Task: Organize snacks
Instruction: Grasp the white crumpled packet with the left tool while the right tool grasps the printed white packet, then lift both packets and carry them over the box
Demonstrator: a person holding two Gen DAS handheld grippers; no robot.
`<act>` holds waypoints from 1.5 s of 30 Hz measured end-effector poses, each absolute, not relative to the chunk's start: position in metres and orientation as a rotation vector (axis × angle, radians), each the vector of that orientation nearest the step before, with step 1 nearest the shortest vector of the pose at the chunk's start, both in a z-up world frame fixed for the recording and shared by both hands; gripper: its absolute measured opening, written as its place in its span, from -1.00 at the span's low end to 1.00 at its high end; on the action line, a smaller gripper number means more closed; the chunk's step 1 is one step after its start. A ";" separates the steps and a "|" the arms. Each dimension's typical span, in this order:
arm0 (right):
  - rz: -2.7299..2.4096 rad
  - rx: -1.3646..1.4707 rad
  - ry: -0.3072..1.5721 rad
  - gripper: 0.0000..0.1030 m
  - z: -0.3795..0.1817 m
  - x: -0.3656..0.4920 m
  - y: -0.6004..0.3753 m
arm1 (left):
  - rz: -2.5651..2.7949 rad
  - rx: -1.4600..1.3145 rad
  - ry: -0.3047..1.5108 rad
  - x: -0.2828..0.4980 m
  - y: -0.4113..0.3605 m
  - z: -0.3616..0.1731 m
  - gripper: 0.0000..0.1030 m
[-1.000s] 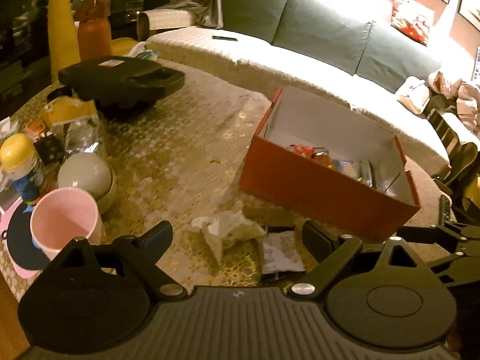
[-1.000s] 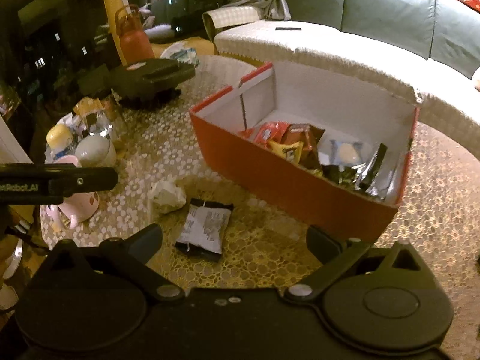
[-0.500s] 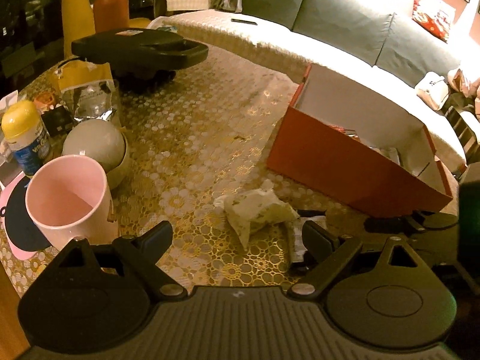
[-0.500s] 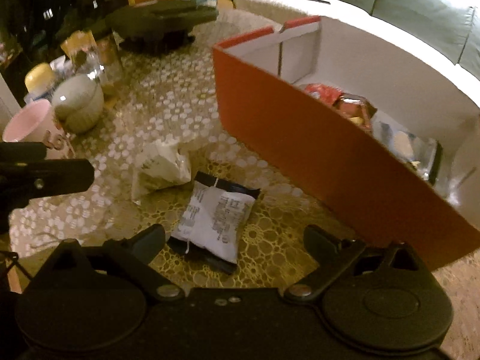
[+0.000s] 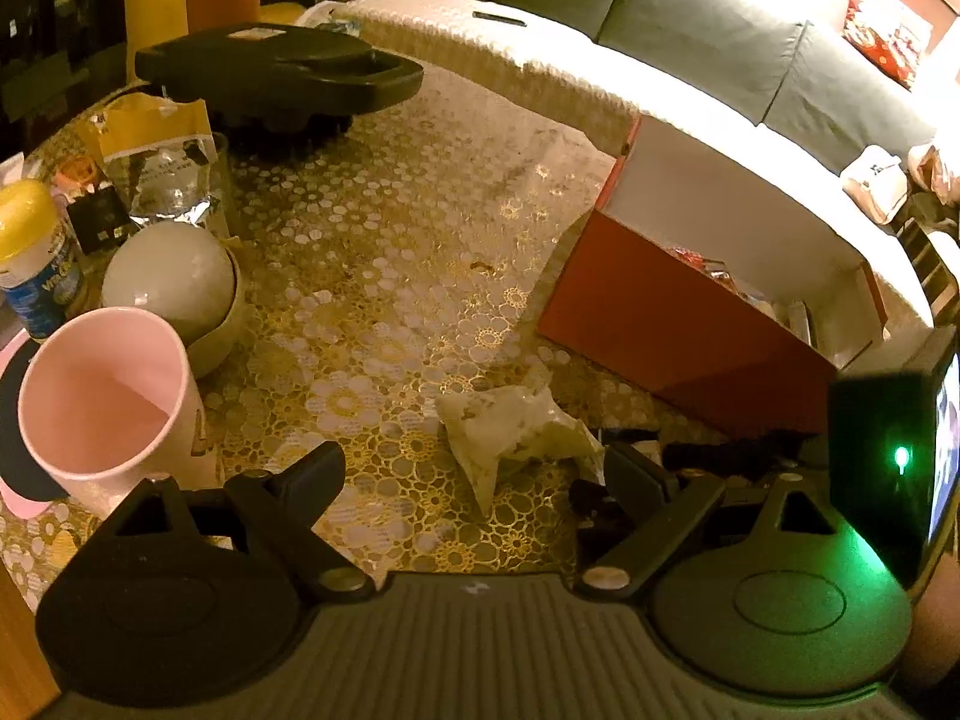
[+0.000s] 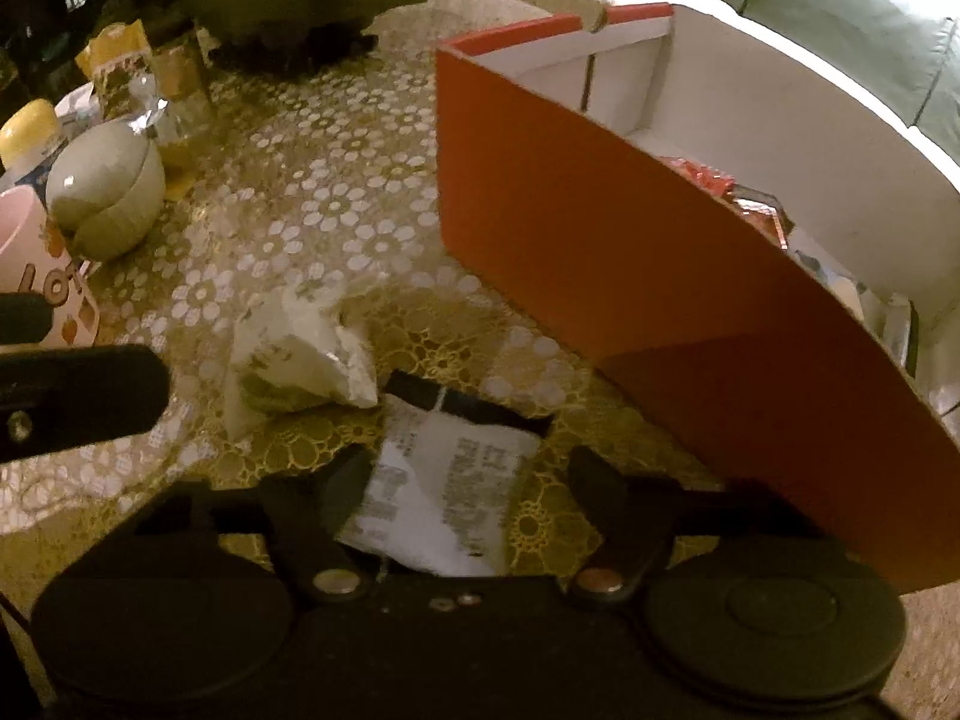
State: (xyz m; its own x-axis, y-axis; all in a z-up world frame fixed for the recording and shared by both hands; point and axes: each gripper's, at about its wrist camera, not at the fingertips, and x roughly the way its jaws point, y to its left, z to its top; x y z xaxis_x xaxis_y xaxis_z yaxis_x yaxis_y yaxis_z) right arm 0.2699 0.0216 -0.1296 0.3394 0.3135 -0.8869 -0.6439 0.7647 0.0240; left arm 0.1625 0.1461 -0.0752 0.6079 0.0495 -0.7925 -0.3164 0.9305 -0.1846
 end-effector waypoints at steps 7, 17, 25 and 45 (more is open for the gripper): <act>0.662 -0.347 1.062 -0.07 -0.128 0.269 0.018 | 0.207 -0.350 0.934 0.177 0.149 -0.079 0.82; 0.691 -0.252 1.049 -0.08 -0.110 0.273 -0.020 | 0.214 -0.459 1.050 0.222 0.153 -0.094 0.81; 0.688 -0.150 1.054 -0.08 -0.093 0.267 -0.062 | 0.235 -0.537 1.130 0.247 0.154 -0.126 0.38; 0.659 -0.088 1.028 -0.08 -0.075 0.254 -0.094 | 0.224 -0.492 1.118 0.230 0.142 -0.123 0.06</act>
State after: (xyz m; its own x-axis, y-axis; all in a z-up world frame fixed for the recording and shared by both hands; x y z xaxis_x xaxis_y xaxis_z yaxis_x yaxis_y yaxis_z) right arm 0.2537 -0.0941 -0.0746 0.3433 0.4668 -0.8150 -0.5463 0.8051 0.2310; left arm 0.2303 0.1417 -0.1233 0.4290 -0.0704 -0.9006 -0.4123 0.8718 -0.2646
